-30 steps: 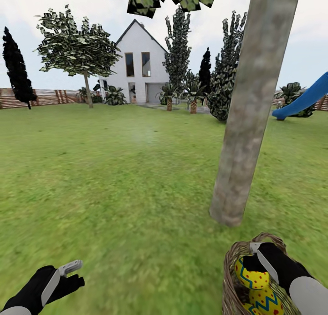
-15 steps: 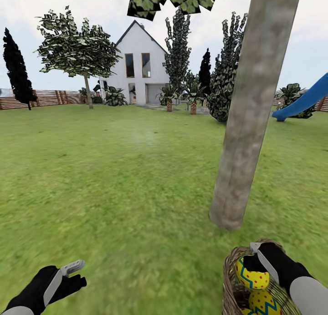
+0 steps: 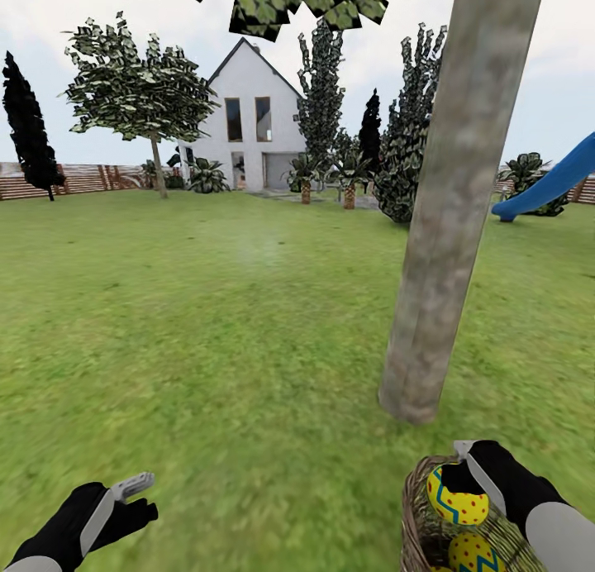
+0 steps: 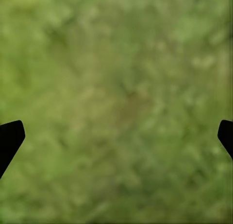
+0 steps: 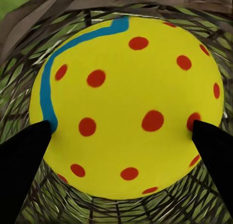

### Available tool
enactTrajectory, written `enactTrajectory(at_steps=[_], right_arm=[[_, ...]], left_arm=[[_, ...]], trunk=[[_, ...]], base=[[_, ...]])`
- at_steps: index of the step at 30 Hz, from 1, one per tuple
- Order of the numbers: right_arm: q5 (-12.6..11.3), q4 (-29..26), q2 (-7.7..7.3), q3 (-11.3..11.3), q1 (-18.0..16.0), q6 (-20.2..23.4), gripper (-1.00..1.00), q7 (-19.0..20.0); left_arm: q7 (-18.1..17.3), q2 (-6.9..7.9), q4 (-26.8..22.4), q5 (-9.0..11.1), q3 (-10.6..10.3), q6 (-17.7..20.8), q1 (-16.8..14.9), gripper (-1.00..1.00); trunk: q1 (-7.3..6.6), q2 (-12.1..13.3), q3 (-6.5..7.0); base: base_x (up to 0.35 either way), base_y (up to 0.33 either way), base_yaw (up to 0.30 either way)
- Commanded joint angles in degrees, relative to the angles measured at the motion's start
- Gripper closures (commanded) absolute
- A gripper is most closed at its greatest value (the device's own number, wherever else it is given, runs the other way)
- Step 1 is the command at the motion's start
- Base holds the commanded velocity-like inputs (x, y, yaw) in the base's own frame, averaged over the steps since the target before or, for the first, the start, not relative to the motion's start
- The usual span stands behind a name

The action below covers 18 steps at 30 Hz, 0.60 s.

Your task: Take the three Easter eggs out of the wicker basket on the lawn in the garden, then place them on the lawn next to a single tree (choose any tree) so that all three eggs are next to the same tree and none are left in the basket.

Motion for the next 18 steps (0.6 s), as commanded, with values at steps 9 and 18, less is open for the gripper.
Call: enactTrajectory(at_steps=[9, 18], right_arm=[[-0.20, -0.09, -0.07, 0.35, -0.04, 0.23, 1.00, 0.05], [-0.20, -0.09, -0.07, 0.32, -0.04, 0.23, 1.00, 0.07]], left_arm=[[-0.30, -0.29, -0.16, 0.38, 0.21, 0.30, -0.02, -1.00], [-0.41, -0.29, -0.13, 0.30, 0.21, 0.30, -0.02, -1.00]], trunk=[[-0.46, 0.79, 0.30], [-0.46, 0.79, 0.30]], base=[[-0.107, 0.000, 0.000], [-0.211, 0.000, 0.000]])
